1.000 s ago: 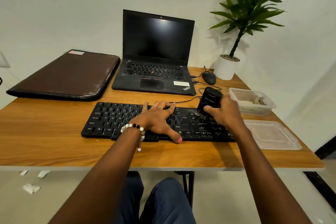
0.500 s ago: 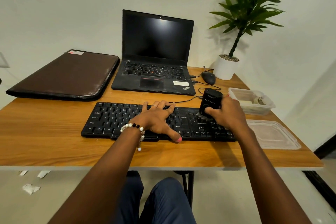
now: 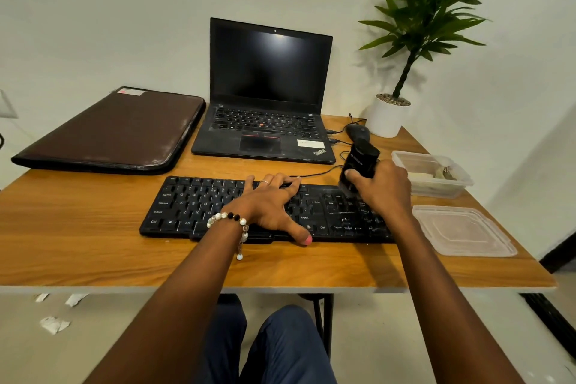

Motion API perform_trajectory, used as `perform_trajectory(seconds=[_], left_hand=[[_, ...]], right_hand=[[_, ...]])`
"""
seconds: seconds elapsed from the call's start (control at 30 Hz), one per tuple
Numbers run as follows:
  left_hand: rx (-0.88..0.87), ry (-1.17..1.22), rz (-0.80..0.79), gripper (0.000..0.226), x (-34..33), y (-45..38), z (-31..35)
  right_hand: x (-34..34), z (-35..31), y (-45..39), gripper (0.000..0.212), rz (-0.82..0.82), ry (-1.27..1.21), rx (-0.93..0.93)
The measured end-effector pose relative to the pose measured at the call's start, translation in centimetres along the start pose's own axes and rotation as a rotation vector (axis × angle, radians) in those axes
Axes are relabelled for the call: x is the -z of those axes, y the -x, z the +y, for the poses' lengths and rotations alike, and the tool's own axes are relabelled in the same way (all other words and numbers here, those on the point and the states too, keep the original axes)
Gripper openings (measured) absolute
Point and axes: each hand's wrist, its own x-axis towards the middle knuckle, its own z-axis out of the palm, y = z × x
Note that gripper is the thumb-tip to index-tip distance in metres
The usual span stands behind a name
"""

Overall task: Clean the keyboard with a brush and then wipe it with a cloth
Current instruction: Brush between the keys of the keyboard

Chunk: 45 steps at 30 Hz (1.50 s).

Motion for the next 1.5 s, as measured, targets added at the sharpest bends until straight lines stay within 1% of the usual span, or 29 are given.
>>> perform_trajectory(seconds=[0.07, 0.1, 0.27, 0.33, 0.4, 0.5, 0.53, 0.6, 0.67, 0.73, 0.83, 0.93, 1.03, 1.1, 1.13, 1.2, 1.3, 1.33, 1.4, 1.43, 1.5], left_hand=[[0.005, -0.002, -0.001, 0.126, 0.1, 0.1, 0.2], [0.005, -0.003, -0.001, 0.126, 0.1, 0.1, 0.2], [0.009, -0.015, 0.004, 0.126, 0.1, 0.2, 0.2], [0.008, -0.016, 0.004, 0.125, 0.1, 0.3, 0.3], [0.005, -0.017, 0.001, 0.125, 0.2, 0.2, 0.4], [0.005, -0.011, 0.005, 0.125, 0.1, 0.3, 0.3], [0.007, -0.007, 0.004, 0.125, 0.1, 0.3, 0.2], [0.008, -0.006, 0.002, 0.125, 0.1, 0.2, 0.2], [0.005, -0.011, 0.006, 0.125, 0.0, 0.2, 0.2], [0.006, -0.014, 0.006, 0.124, 0.1, 0.2, 0.3], [0.003, -0.015, 0.009, 0.125, 0.0, 0.2, 0.2], [0.004, -0.013, 0.013, 0.127, -0.1, 0.0, 0.0], [0.003, -0.008, 0.009, 0.127, -0.2, 0.0, 0.1], [0.006, -0.008, 0.012, 0.126, -0.1, 0.1, 0.1], [0.008, -0.01, 0.012, 0.126, -0.1, 0.1, 0.1], [0.007, -0.014, 0.013, 0.126, -0.1, 0.1, 0.1], [0.005, -0.015, 0.017, 0.125, -0.1, 0.1, 0.2], [0.004, -0.013, 0.019, 0.125, -0.1, 0.2, 0.2], [0.005, -0.014, 0.02, 0.126, -0.1, 0.2, 0.1], [0.007, -0.018, 0.02, 0.126, -0.2, 0.1, 0.1], [0.01, -0.021, 0.02, 0.127, -0.3, 0.1, 0.0]], right_hand=[[-0.5, -0.8, 0.0, 0.039, -0.029, -0.108, -0.032], [-0.9, -1.0, 0.0, 0.039, -0.026, -0.103, -0.033], [-1.7, -1.6, 1.0, 0.035, 0.01, 0.099, 0.028], [-1.6, -1.2, 1.5, 0.038, 0.003, 0.151, 0.057], [-1.2, -0.5, 1.5, 0.04, -0.054, 0.147, 0.048], [0.2, 0.5, 0.3, 0.04, -0.218, 0.092, 0.008], [0.5, 0.7, -0.1, 0.039, -0.234, 0.066, -0.001], [0.8, 1.0, -0.6, 0.039, -0.174, 0.009, -0.039], [0.3, 0.9, -0.7, 0.04, -0.061, -0.054, -0.072], [-0.4, 0.7, -0.6, 0.042, 0.0, -0.093, -0.066], [-1.4, 0.7, -0.1, 0.04, -0.008, -0.077, -0.015], [-1.5, 0.7, 0.8, 0.039, -0.012, 0.038, 0.021], [-0.1, 1.3, 0.7, 0.034, -0.146, 0.096, 0.02], [0.9, 1.6, -0.1, 0.038, -0.228, 0.095, 0.021], [1.3, 1.6, -0.4, 0.04, -0.239, 0.078, 0.015], [1.4, 1.5, -0.6, 0.041, -0.18, 0.007, -0.012], [0.7, 0.7, -0.4, 0.037, -0.057, -0.124, -0.02], [0.3, 0.4, -0.4, 0.035, -0.058, -0.173, -0.014], [-0.3, -0.1, -0.2, 0.032, -0.117, -0.221, 0.011], [-0.6, -0.2, -0.1, 0.033, -0.144, -0.201, 0.033], [-0.7, 0.1, 0.0, 0.035, -0.144, -0.134, 0.085]])
